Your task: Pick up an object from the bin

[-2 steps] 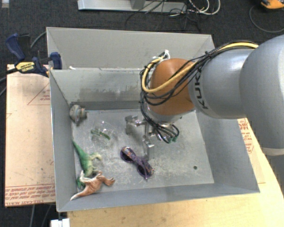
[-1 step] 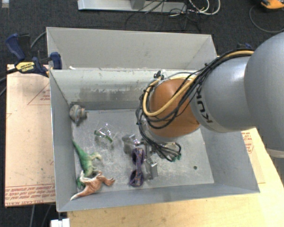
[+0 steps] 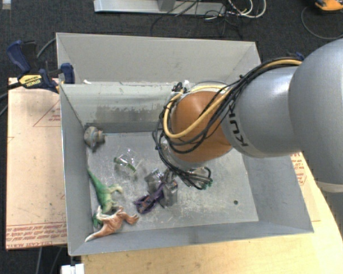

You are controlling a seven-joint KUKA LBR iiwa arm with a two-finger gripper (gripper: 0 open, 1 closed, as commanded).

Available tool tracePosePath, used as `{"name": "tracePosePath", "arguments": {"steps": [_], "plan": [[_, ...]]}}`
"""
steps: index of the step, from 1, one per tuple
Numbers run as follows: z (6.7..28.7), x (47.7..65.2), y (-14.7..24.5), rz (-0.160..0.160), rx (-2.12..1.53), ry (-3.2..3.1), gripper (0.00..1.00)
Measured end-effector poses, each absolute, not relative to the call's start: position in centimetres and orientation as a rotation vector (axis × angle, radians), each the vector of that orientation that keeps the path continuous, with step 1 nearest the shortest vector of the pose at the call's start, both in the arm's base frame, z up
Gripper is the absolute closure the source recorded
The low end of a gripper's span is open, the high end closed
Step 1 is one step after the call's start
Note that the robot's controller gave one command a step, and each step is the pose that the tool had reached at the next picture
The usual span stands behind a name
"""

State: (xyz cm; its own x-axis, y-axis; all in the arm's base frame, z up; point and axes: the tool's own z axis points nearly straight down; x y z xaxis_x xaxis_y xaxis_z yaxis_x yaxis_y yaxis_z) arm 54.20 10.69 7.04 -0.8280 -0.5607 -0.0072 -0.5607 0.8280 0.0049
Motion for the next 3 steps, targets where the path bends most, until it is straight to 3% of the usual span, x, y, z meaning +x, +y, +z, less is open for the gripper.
{"name": "tracePosePath", "arguments": {"steps": [2,3], "plan": [[7.0,54.2,10.7,0.01,-0.919,2.997,1.0],[7.0,55.3,11.7,0.011,-0.961,2.979,1.0]]}}
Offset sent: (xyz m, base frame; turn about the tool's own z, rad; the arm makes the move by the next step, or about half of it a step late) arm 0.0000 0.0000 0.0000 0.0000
